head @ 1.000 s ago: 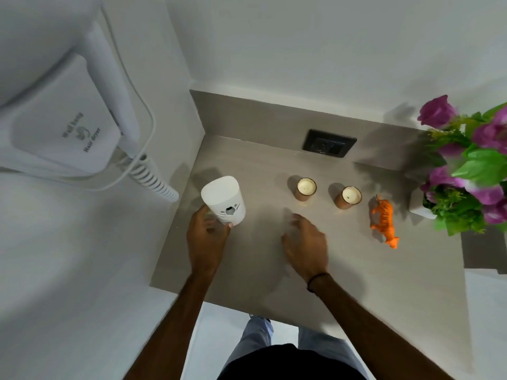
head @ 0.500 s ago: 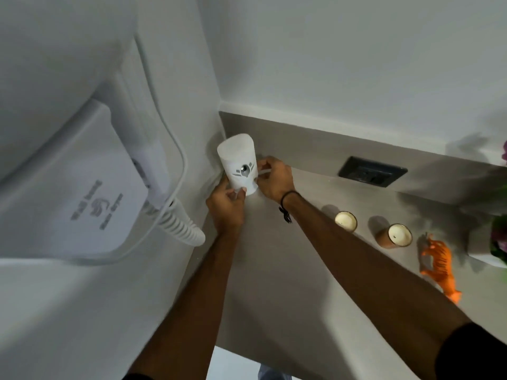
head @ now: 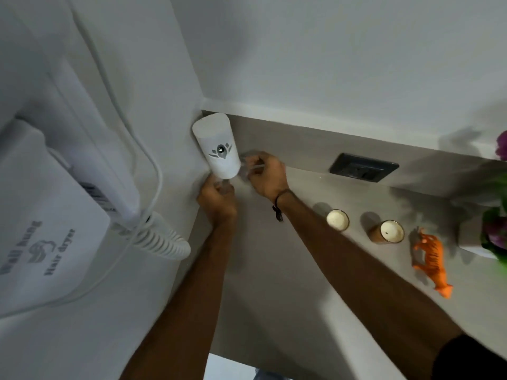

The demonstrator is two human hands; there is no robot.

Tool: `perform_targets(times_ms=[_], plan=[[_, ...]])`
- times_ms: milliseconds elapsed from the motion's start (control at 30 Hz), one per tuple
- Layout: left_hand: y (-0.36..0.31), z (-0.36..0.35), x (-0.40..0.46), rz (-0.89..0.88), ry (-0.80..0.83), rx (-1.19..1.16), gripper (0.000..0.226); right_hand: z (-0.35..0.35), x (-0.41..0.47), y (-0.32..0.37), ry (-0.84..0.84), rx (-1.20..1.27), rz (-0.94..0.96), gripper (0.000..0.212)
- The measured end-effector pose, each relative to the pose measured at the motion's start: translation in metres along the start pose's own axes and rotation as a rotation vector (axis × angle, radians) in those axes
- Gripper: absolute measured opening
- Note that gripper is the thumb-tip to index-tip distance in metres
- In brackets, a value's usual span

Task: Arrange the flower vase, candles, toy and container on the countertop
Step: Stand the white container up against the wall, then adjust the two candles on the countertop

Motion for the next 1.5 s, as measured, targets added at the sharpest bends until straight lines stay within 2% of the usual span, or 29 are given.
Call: perform_targets(times_ms=[67, 133, 233, 300, 367, 467, 500, 567, 667, 833, 967, 1267, 1367, 1433, 1500], plan=[[0.012, -0.004, -0.031, 0.008, 0.054, -0.023, 0.024, 0.027, -0.043, -0.015, -0.120, -0.001, 0.053, 0.020], [0.024, -0.012, -0.070, 0.035, 0.189, -0.047, 0.033, 0.059, -0.091, -0.038, -0.233, -0.008, 0.087, 0.014], [0.032, -0.031, -0.134, 0.002, 0.479, -0.069, 0.052, 0.123, -0.154, -0.085, -0.464, -0.107, 0.014, 0.025], [0.027, -0.041, -0.164, -0.068, 0.585, -0.060, 0.062, 0.162, -0.183, -0.115, -0.625, -0.214, -0.085, 0.037], [0.015, -0.053, -0.181, -0.120, 0.632, -0.053, 0.067, 0.189, -0.198, -0.140, -0.695, -0.324, -0.196, 0.051], [-0.006, -0.073, -0.194, -0.108, 0.638, -0.022, 0.070, 0.206, -0.192, -0.166, -0.581, -0.377, -0.313, 0.073], [-0.013, -0.080, -0.196, -0.115, 0.636, -0.010, 0.069, 0.208, -0.186, -0.171, -0.529, -0.368, -0.334, 0.072], [-0.024, -0.093, -0.199, -0.146, 0.636, -0.001, 0.061, 0.209, -0.172, -0.175, -0.470, -0.387, -0.316, 0.057], [-0.038, -0.109, -0.192, -0.167, 0.600, 0.033, 0.054, 0.213, -0.154, -0.176, -0.473, -0.339, -0.286, 0.044], [-0.064, -0.134, -0.169, -0.183, 0.445, 0.063, 0.052, 0.225, -0.114, -0.179, -0.508, -0.219, -0.341, 0.047], [-0.072, -0.150, -0.155, -0.173, 0.390, 0.107, 0.051, 0.228, -0.082, -0.179, -0.460, -0.197, -0.328, 0.052], [-0.071, -0.163, -0.149, -0.206, 0.360, 0.162, 0.051, 0.225, -0.059, -0.181, -0.408, -0.261, -0.286, 0.058], [-0.065, -0.163, -0.146, -0.245, 0.400, 0.219, 0.066, 0.227, -0.059, -0.177, -0.355, -0.296, -0.263, 0.061], [-0.053, -0.159, -0.155, -0.216, 0.463, 0.346, 0.088, 0.233, -0.068, -0.171, -0.322, -0.376, -0.213, 0.062], [-0.032, -0.146, -0.177, -0.297, 0.561, 0.495, 0.093, 0.244, -0.094, -0.167, -0.362, -0.440, -0.147, 0.061]])
Point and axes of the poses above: each hand's wrist, its own x-axis towards the middle knuckle, its own z-axis out of the back of the hand, y = z × x, the point moved 4 cm from there along x, towards the middle knuckle, and after that the axes turned 4 degrees about -x, right-handed, at the moved point
